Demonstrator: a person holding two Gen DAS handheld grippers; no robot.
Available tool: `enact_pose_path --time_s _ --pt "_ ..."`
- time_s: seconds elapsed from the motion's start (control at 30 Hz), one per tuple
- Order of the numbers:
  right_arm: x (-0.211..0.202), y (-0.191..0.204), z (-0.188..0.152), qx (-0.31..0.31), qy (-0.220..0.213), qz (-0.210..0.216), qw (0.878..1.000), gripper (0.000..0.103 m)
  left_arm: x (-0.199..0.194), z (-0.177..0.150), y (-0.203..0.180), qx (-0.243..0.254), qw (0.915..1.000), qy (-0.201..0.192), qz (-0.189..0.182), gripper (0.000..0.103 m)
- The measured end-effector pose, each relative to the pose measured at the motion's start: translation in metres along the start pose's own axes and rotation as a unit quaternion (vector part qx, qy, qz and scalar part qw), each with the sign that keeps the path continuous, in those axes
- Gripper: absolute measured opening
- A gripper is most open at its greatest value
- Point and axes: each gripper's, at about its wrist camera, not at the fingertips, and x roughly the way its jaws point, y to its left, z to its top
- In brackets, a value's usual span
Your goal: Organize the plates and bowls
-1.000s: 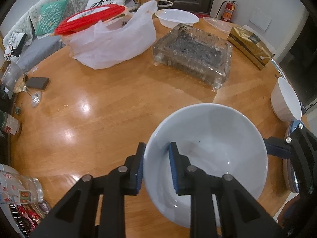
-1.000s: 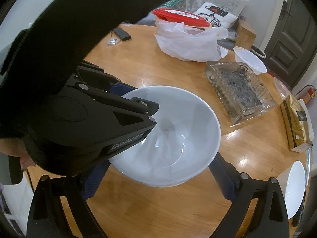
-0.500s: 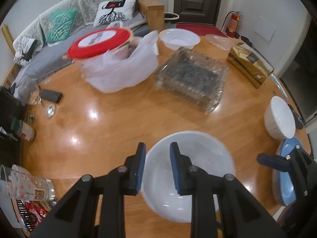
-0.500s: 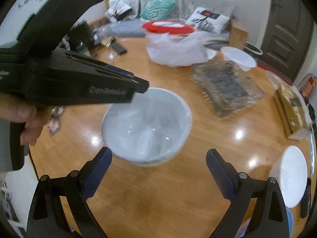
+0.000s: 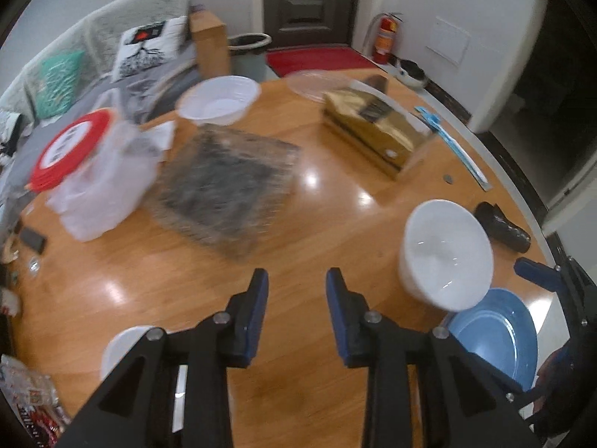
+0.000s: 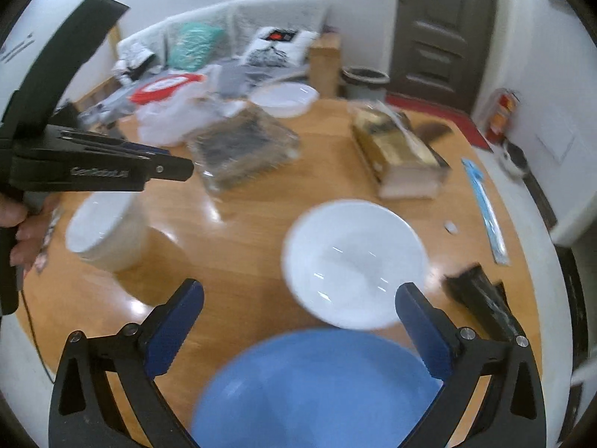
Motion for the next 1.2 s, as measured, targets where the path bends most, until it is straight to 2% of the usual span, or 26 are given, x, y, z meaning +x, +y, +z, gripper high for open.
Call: enact_pose_path --time_s 0.3,0.37,0.53,0.63,0.83,1.2 --pt "0.04 -0.029 -0.014 0.005 0.055 0.005 0.998 0.102 0.054 0.011 -0.054 0.035 0.9984 0.026 -0.037 0.027" --pt "0.046 -0.033 -0.013 0.011 0.061 0.016 0.998 0.102 0.065 0.013 -0.06 0.037 0.9984 0.03 -0.031 0.026" --pt "0.063 -0.043 -0.008 0.031 0.076 0.042 0.996 0.102 0.076 0.021 -0.059 0.023 0.9983 0.029 -0.046 0.024" --pt "0.07 -0.044 -0.006 0.035 0.08 0.052 0.995 0.102 0.078 0.024 -0.06 0.028 0.9985 0.024 -0.041 0.024" --pt "0.083 -0.047 -0.002 0.037 0.09 0.057 0.994 0.102 0.075 0.028 -0.059 0.035 0.9977 0.025 -0.053 0.024" --pt "0.085 -0.047 -0.001 0.037 0.087 0.065 0.993 0.102 0.065 0.033 -0.047 0.011 0.9953 0.022 -0.094 0.024"
